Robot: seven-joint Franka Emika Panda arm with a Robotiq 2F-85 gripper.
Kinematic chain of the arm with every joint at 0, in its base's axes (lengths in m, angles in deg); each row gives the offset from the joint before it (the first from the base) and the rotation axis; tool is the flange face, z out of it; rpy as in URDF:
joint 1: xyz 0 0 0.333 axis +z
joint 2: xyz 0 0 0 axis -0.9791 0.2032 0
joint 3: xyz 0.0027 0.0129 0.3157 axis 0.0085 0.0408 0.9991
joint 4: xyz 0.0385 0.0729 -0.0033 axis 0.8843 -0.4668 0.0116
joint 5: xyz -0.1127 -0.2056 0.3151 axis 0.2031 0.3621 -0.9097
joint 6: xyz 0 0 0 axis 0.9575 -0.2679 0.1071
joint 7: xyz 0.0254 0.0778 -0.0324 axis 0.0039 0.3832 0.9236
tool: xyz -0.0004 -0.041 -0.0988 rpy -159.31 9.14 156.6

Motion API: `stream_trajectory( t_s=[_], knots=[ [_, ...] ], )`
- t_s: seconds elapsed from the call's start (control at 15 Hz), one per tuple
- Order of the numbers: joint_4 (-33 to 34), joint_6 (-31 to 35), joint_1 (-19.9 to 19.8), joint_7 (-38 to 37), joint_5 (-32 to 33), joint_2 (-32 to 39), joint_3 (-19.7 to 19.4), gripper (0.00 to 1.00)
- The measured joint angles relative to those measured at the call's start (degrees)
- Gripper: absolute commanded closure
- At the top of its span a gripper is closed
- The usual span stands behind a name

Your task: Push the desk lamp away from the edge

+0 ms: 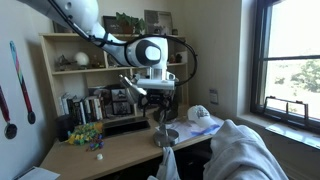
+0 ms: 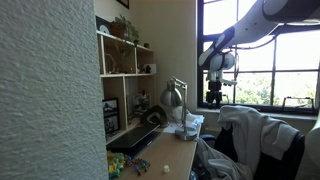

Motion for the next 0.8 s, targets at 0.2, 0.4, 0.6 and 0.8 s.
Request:
stream_trajectory(
  t_s=[0.2, 0.4, 0.6, 0.8],
  knots=[
    [4.53, 5.58, -1.72, 4.21, -2.03, 5.82, 1.08, 0.00],
    [6.93, 12.78, -4.12, 6.39, -7.88, 9.98, 3.24, 0.00],
    [7.35, 12.87, -4.70, 6.43, -7.86, 10.85, 3.76, 0.00],
    [7.35, 12.87, -4.71, 6.43, -7.86, 10.83, 3.92, 0.00]
  ],
)
